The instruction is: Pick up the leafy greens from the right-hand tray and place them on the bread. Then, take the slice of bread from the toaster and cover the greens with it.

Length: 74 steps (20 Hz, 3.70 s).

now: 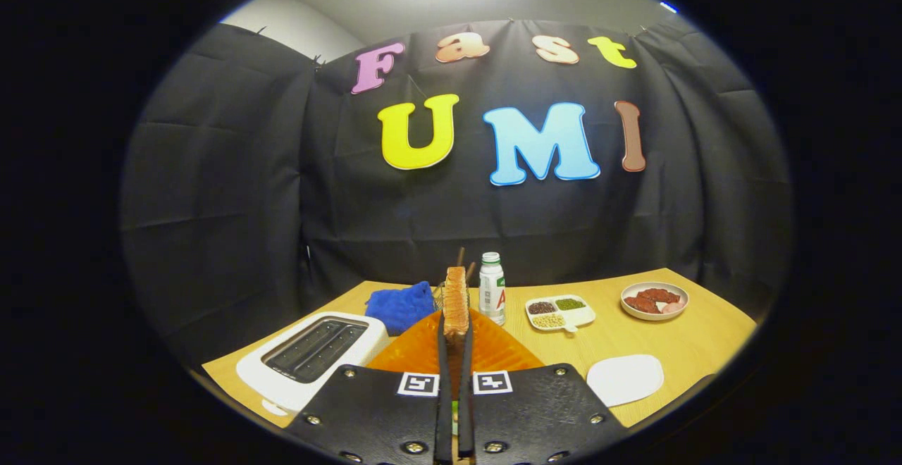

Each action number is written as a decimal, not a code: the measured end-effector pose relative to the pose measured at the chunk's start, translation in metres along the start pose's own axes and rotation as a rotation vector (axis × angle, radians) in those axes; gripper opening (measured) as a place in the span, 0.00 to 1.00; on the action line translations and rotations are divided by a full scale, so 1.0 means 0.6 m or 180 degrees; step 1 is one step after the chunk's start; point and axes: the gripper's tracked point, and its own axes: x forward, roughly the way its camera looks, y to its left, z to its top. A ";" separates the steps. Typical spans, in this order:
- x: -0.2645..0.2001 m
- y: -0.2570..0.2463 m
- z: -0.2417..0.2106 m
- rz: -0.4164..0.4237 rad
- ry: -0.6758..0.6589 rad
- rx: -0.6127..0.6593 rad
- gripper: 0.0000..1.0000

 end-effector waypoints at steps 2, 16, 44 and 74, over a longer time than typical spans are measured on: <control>0.002 -0.018 -0.008 -0.0048 0.0006 0.0014 0.03; 0.061 -0.021 -0.156 0.0242 0.0548 0.0389 0.04; 0.079 -0.171 -0.207 -0.0380 0.0438 -0.0548 0.71; -0.060 -0.409 -0.077 -0.0769 -0.0185 -0.0158 0.70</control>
